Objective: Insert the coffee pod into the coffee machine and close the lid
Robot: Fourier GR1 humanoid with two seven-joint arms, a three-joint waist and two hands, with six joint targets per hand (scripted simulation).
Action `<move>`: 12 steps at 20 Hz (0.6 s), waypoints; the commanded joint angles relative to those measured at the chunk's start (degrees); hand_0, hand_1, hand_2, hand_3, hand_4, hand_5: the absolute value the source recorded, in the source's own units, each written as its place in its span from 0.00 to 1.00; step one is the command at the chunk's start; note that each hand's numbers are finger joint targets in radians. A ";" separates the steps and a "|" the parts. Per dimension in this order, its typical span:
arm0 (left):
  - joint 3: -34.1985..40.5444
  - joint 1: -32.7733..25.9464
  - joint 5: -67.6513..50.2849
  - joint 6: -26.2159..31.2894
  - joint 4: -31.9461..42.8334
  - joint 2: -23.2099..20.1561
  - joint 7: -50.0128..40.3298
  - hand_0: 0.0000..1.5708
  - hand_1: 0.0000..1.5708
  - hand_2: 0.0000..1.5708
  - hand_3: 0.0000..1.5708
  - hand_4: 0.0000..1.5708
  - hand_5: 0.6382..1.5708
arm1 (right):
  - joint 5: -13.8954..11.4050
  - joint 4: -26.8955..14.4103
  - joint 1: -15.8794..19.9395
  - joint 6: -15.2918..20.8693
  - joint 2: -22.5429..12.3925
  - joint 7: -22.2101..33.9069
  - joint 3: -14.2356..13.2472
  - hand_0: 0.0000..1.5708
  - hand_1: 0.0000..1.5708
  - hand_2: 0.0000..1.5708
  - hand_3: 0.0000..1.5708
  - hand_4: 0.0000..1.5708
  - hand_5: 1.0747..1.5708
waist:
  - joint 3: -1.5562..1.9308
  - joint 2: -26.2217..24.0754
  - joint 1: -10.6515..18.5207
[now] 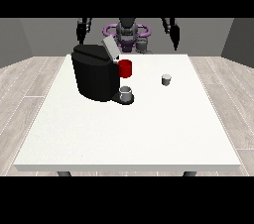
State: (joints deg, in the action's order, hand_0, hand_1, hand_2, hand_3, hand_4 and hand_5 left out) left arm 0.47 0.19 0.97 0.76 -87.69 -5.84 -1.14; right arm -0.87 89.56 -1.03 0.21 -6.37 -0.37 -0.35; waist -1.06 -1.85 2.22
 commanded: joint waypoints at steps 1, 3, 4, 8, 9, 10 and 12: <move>2.19 2.51 -0.23 1.02 0.76 -2.47 -0.86 0.00 0.00 0.00 0.00 0.00 1.00 | -1.80 0.46 -1.97 0.38 1.48 -1.52 2.20 0.00 0.00 0.00 0.00 0.00 1.00 | 1.06 -0.08 -2.96; 1.14 2.63 1.50 4.10 2.11 -4.67 5.21 0.00 0.00 0.00 0.00 0.00 1.00 | -0.07 -0.89 1.39 -0.20 1.24 -0.89 0.61 0.00 0.00 0.00 0.00 0.00 1.00 | 1.05 2.10 -2.33; -2.71 0.15 4.78 5.55 -0.75 -5.89 6.06 0.00 0.00 0.00 0.00 0.00 1.00 | 0.58 -1.73 0.59 -0.37 0.55 -1.20 -0.64 0.00 0.00 0.00 0.00 0.00 1.00 | 1.07 0.24 -1.21; -2.05 4.29 9.18 7.07 1.27 -11.66 10.35 0.00 0.00 0.00 0.00 0.00 1.00 | -5.87 -2.28 2.42 6.67 0.60 -3.11 -1.45 0.00 0.00 0.00 0.00 0.00 1.00 | 1.05 4.04 -4.09; 0.52 7.32 8.48 8.67 2.19 -15.07 9.13 0.00 0.00 0.00 0.00 0.00 1.00 | -5.94 -1.67 4.00 6.77 0.10 -3.19 -1.84 0.00 0.00 0.00 0.00 0.00 1.00 | 1.05 5.12 -4.98; 0.84 6.85 7.84 9.57 3.24 -15.01 7.76 0.00 0.00 0.00 0.00 0.00 1.00 | -7.20 -0.67 1.11 7.28 1.71 -3.02 0.51 0.00 0.00 0.00 0.00 0.00 1.00 | 1.05 3.16 -5.97; 1.81 10.57 9.50 10.73 5.73 -18.19 6.55 0.00 0.00 0.00 0.00 0.00 1.00 | -7.69 -1.21 4.38 8.09 1.82 -3.39 0.19 0.00 0.00 0.00 0.00 0.00 1.00 | 1.06 6.54 -6.89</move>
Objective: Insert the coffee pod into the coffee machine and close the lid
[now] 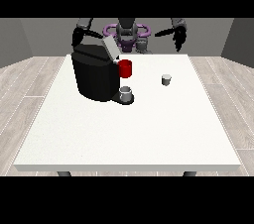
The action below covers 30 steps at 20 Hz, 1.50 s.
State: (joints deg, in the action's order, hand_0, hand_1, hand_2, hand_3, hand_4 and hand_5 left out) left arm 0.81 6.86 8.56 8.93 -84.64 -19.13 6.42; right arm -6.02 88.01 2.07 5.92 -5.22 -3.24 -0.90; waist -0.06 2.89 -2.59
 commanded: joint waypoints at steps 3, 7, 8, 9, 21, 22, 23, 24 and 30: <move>3.04 8.68 2.50 4.36 6.31 -7.33 -2.27 0.00 0.00 0.00 0.00 0.00 1.00 | -2.27 -1.31 3.42 1.42 -0.04 -1.59 0.18 0.00 0.00 0.00 0.00 0.00 1.00 | 0.07 4.49 -3.22; 4.90 13.77 3.55 7.01 14.46 -10.85 -2.74 0.00 0.00 0.00 0.00 0.00 1.00 | -6.56 2.76 4.31 4.46 4.24 2.83 6.12 0.00 0.00 0.00 0.00 0.00 1.00 | 0.03 5.71 -6.39; 3.87 13.44 5.93 5.58 15.70 -10.66 0.28 0.00 0.00 0.00 0.00 0.00 1.00 | -4.81 1.85 4.99 2.51 3.17 0.03 5.04 0.00 0.00 0.00 0.00 0.00 1.00 | 0.04 8.15 -6.80; 1.65 14.65 8.03 3.73 15.41 -8.47 -1.40 0.00 0.00 0.00 0.00 0.00 1.00 | -4.75 1.32 7.04 2.70 3.98 0.64 5.39 0.00 0.00 0.00 0.00 0.00 1.00 | 0.05 8.70 -6.93; 0.53 23.44 17.30 1.20 30.29 -9.76 2.24 0.00 0.00 0.00 0.00 0.00 1.00 | -4.61 -1.85 13.04 3.74 5.10 6.66 4.29 0.00 0.00 0.00 0.00 0.00 1.00 | 0.06 13.24 -6.88; 1.21 21.49 17.05 3.46 34.08 -11.39 6.27 0.00 0.00 0.19 0.00 0.00 1.00 | -2.98 0.89 10.91 1.21 3.99 9.58 4.54 0.00 0.00 0.00 0.00 0.00 1.00 | 0.04 11.36 -6.94; 0.96 22.31 18.73 -0.62 33.40 -9.48 5.39 0.00 0.00 0.27 0.00 0.00 1.00 | -4.14 -3.27 8.49 3.19 5.08 1.35 4.67 0.00 0.00 0.00 0.00 0.00 1.00 | 0.06 12.62 -7.02; 0.50 24.55 19.45 -0.65 32.89 -9.26 4.66 0.17 0.17 0.37 0.16 0.00 1.00 | -3.50 -3.81 11.93 1.98 4.02 5.02 3.53 0.00 0.00 0.00 0.00 0.00 1.00 | 0.06 12.11 -6.55; -0.66 26.57 25.60 -10.03 35.95 -7.86 7.72 0.57 0.57 0.61 0.52 0.24 1.00 | -3.85 -4.95 12.14 1.96 4.19 4.12 3.68 0.00 0.00 0.00 0.00 0.00 1.00 | 0.05 14.44 -7.71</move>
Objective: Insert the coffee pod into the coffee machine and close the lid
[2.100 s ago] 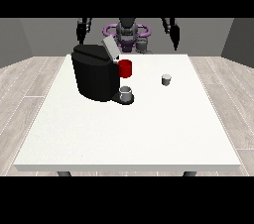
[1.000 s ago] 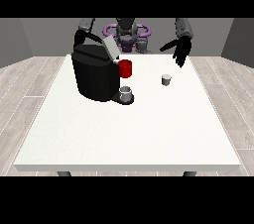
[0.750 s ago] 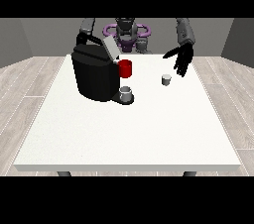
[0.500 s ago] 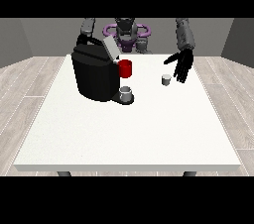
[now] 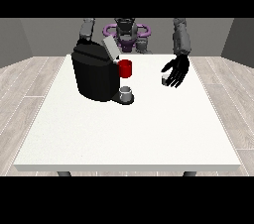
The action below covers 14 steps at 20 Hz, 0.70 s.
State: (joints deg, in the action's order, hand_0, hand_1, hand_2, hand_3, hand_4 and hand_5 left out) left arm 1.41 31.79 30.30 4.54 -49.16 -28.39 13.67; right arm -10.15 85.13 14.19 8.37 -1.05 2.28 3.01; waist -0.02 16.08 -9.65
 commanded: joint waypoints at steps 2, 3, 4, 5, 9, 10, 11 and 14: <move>-4.46 0.40 7.21 -6.73 0.92 3.22 0.81 0.68 0.68 0.72 0.59 0.30 1.00 | -0.52 -2.88 1.54 -0.26 -0.47 1.42 -0.51 0.00 0.00 0.00 0.00 0.00 1.00 | 0.01 -0.78 0.66; -4.28 1.37 7.99 -6.49 1.75 2.47 -0.46 0.66 0.66 0.70 0.58 0.29 1.00 | -0.21 -3.91 -0.82 -0.57 0.79 -3.36 0.72 0.00 0.00 0.00 0.00 0.00 1.00 | 0.03 -0.50 -0.30; -3.92 1.88 8.71 -5.22 4.22 0.14 0.63 0.60 0.60 0.66 0.55 0.27 1.00 | -1.05 -2.23 -0.42 -0.70 0.39 -0.20 1.43 0.00 0.00 0.00 0.00 0.00 1.00 | 0.01 -0.62 -0.84; -5.11 4.76 9.79 -4.80 2.42 0.44 0.05 0.59 0.59 0.65 0.54 0.26 1.00 | -0.72 -5.66 4.77 2.29 1.01 -2.18 -0.92 0.00 0.00 0.00 0.00 0.00 1.00 | 0.03 2.34 1.05; -7.35 1.50 13.78 -6.41 6.62 0.66 1.34 0.56 0.56 0.65 0.56 0.22 1.00 | 1.43 -4.36 1.58 -1.21 0.63 -4.48 -0.68 0.00 0.00 0.00 0.00 0.00 1.00 | 0.01 2.13 -1.00; -8.45 3.09 14.75 -2.90 5.90 0.48 -0.96 0.58 0.58 0.66 0.57 0.21 1.00 | 1.13 -7.31 1.72 -0.38 0.78 -4.37 -1.51 0.00 0.00 0.00 0.00 0.00 1.00 | 0.04 -0.61 0.20; -6.98 5.04 14.84 -3.03 8.30 -1.64 0.21 0.56 0.56 0.64 0.52 0.18 1.00 | 0.85 -5.43 2.76 -0.85 0.50 -2.57 -0.87 0.00 0.00 0.00 0.00 0.00 1.00 | 0.01 0.88 -1.13; -8.09 5.67 16.67 -2.05 8.70 -0.07 -1.43 0.50 0.50 0.61 0.54 0.25 1.00 | 2.00 -9.84 3.17 -1.26 -0.45 -6.21 -3.13 0.00 0.00 0.00 0.00 0.00 1.00 | 0.04 0.94 0.39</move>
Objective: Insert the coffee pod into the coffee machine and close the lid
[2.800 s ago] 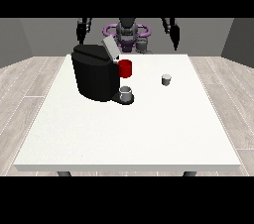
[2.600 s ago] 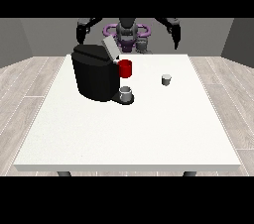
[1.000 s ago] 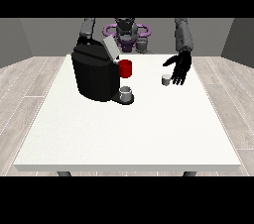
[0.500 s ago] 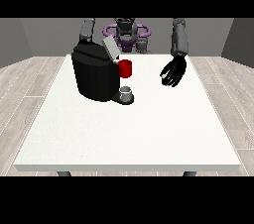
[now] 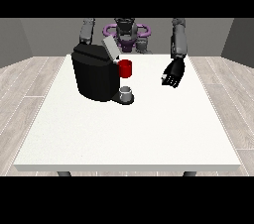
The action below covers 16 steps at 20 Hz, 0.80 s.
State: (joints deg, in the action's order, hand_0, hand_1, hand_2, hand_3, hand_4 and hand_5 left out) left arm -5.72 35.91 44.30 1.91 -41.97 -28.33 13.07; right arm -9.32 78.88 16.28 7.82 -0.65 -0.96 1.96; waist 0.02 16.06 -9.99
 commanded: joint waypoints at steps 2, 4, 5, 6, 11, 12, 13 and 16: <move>0.06 0.70 3.09 -1.91 5.47 0.08 2.68 0.48 0.48 0.62 0.54 0.25 1.00 | -0.42 -0.45 -1.82 0.96 0.63 -1.37 1.39 0.00 0.00 0.00 0.00 0.00 1.00 | -0.04 0.65 -0.40; -0.27 2.06 3.31 1.69 4.29 0.48 2.18 0.55 0.55 0.65 0.59 0.26 1.00 | 1.91 -4.27 -0.85 -0.85 -1.14 -2.78 -2.26 0.00 0.00 0.00 0.00 0.00 1.00 | -0.01 -1.66 1.02; 1.33 1.61 2.95 -0.11 7.22 -0.16 4.13 0.58 0.58 0.67 0.61 0.26 1.00 | -0.10 -1.23 -3.12 0.39 0.27 -0.26 0.56 0.00 0.00 0.00 0.00 0.00 1.00 | -0.04 -1.81 -0.05; -1.09 1.45 3.81 3.23 3.88 2.36 1.95 0.66 0.66 0.71 0.64 0.25 1.00 | 0.85 -5.05 -1.32 1.24 0.21 -1.04 -1.86 0.00 0.00 0.00 0.00 0.00 1.00 | -0.01 -5.20 2.38; 3.45 3.97 0.15 0.99 4.74 2.73 6.31 0.87 0.87 0.87 0.83 0.31 1.00 | -1.71 -5.66 -3.38 3.10 -0.06 -2.05 -1.10 0.00 0.00 0.00 0.00 0.00 1.00 | -0.02 -3.49 1.61; 4.38 4.80 -1.21 1.29 5.21 3.71 7.11 0.90 0.90 0.89 0.85 0.31 1.00 | -3.22 -3.65 -2.00 2.77 -0.77 2.08 0.21 0.00 0.00 0.00 0.00 0.00 1.00 | -0.05 -4.29 0.99; 3.94 4.46 -1.67 3.95 4.10 3.58 8.37 0.91 0.91 0.91 0.86 0.31 1.00 | -2.37 -6.29 -2.40 3.17 -0.81 0.75 -1.38 0.00 0.00 0.00 0.00 0.00 1.00 | -0.03 -5.47 2.85; 5.74 7.09 -2.09 6.40 6.93 2.83 6.84 0.92 0.92 0.91 0.86 0.34 1.00 | -4.04 -4.00 -0.68 2.63 -1.57 4.60 0.09 0.00 0.00 0.00 0.00 0.00 1.00 | -0.05 -5.70 0.43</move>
State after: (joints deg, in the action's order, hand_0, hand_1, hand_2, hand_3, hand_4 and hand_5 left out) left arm -2.09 40.80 43.65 5.71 -37.11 -25.34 19.64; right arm -11.98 73.39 14.68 10.47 -2.03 0.04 0.87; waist 0.00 11.30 -8.18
